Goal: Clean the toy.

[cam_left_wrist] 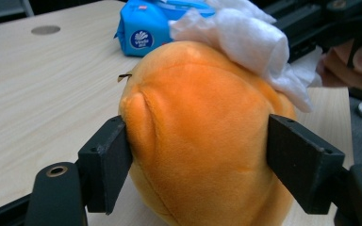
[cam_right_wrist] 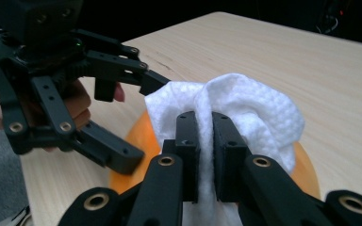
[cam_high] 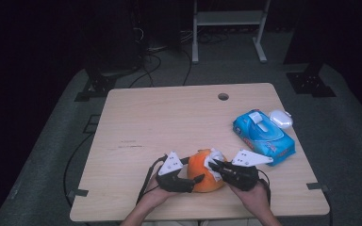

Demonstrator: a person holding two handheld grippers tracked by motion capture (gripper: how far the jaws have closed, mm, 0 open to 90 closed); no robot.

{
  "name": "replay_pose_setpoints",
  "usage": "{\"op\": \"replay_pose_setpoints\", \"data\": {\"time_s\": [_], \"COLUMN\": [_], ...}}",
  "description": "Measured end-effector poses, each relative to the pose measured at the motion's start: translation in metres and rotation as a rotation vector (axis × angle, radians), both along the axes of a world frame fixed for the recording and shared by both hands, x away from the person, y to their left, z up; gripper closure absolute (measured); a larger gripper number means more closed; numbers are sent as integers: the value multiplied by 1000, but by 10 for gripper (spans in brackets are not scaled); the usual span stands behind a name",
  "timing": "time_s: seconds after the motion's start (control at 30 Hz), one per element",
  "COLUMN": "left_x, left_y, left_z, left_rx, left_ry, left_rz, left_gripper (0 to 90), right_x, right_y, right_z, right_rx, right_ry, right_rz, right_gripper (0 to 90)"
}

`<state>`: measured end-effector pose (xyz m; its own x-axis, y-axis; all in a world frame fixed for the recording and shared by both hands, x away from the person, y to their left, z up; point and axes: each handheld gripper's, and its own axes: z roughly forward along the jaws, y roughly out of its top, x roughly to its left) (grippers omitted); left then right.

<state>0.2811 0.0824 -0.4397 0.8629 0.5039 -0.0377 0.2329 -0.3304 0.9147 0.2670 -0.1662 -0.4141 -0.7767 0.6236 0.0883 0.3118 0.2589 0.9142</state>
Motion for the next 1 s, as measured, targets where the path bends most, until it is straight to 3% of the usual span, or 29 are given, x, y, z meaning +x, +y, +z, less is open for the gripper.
{"op": "replay_pose_setpoints", "data": {"time_s": [0.07, 0.13, 0.2, 0.3, 0.4, 0.43, 0.47, 0.53, 0.57, 0.6, 0.63, 0.73, 0.83, 0.87, 1.0], "left_x": [-2, -1, 0, 4, 5, 3, 1, 0, -1, -1, -1, -1, -1, -1, -1], "left_y": [0, 1, 1, 1, -5, -7, -8, -8, -8, -8, -8, -9, -8, -8, -9], "left_z": [2, 2, 2, -4, -11, -12, -11, -7, -6, -6, -6, -6, -7, -6, -6], "left_rx": [-9, -18, -35, -30, -28, -20, -5, 14, 10, 8, 9, 27, 9, 15, 15], "left_ry": [-7, -5, 2, 49, 89, 80, 57, 31, 22, 20, 23, 18, 18, 14, 12], "left_rz": [-7, -13, -3, 15, -19, -28, -24, -18, -11, -7, -8, -7, -6, -8, -17], "left_gripper": [266, 263, 202, 110, 133, 211, 211, 262, 284, 311, 311, 319, 330, 330, 303], "right_x": [1, 5, 9, 15, 16, 13, 13, 6, 2, -4, -4, -11, -7, -1, 5], "right_y": [0, -7, -15, -25, -27, -22, -22, -14, -10, -1, -1, 17, 11, -1, -17], "right_z": [3, 1, -3, -5, -6, -4, -4, 1, 4, 8, 8, 7, 8, 9, 7], "right_rx": [-21, -5, 0, 31, 52, 44, 44, 17, 13, 23, 23, -48, -38, -15, -18], "right_ry": [-12, 18, 32, 54, 70, 57, 57, 8, -13, -28, -28, -62, -55, -52, -35], "right_rz": [-1, -18, -40, -69, -76, -73, -73, -61, -43, 9, 9, 58, 40, -1, -68], "right_gripper": [816, 818, 819, 818, 817, 819, 819, 820, 819, 819, 819, 818, 817, 816, 817]}}
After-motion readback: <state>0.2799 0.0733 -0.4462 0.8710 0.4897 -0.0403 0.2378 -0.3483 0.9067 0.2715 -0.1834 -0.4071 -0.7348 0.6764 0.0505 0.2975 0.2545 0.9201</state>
